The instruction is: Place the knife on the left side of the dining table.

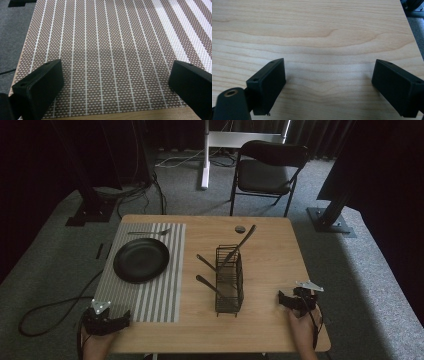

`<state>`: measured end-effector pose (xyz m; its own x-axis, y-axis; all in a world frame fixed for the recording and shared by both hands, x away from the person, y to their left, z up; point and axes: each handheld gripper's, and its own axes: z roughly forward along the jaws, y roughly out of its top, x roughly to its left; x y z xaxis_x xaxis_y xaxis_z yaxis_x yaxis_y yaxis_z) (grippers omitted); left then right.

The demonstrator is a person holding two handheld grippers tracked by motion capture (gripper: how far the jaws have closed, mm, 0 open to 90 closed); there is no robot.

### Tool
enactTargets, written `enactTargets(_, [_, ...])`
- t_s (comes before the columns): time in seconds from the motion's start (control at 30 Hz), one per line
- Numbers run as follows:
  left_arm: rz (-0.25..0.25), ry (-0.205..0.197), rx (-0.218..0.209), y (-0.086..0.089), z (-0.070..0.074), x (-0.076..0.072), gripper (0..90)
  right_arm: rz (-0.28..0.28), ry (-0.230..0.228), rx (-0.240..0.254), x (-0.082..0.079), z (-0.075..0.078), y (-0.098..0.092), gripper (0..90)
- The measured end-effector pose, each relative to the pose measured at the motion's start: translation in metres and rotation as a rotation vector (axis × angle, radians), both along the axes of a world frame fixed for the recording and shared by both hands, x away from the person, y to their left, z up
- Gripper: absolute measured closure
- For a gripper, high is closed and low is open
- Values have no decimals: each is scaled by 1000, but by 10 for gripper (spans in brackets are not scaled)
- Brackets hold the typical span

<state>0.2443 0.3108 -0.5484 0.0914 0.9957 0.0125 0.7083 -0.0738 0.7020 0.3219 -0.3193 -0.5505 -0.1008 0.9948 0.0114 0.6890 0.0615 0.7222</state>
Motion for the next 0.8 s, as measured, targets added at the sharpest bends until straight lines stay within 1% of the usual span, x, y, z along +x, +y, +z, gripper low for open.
enactTargets(0.37, [10, -2, 1, -1, 0, -1, 1, -4, 1, 1, -1, 0, 0, 110])
enactTargets(0.6, [5, 12, 3, 0, 1, 1, 0, -4, 1, 1, -1, 0, 0, 110])
enactTargets(0.73, [15, 12, 1, -2, 1, 0, 5, -4, 1, 1, -1, 0, 0, 110])
enactTargets(0.8, [6, 20, -1, -1, 2, 0, 5, -4, 1, 0, -1, 0, 0, 110])
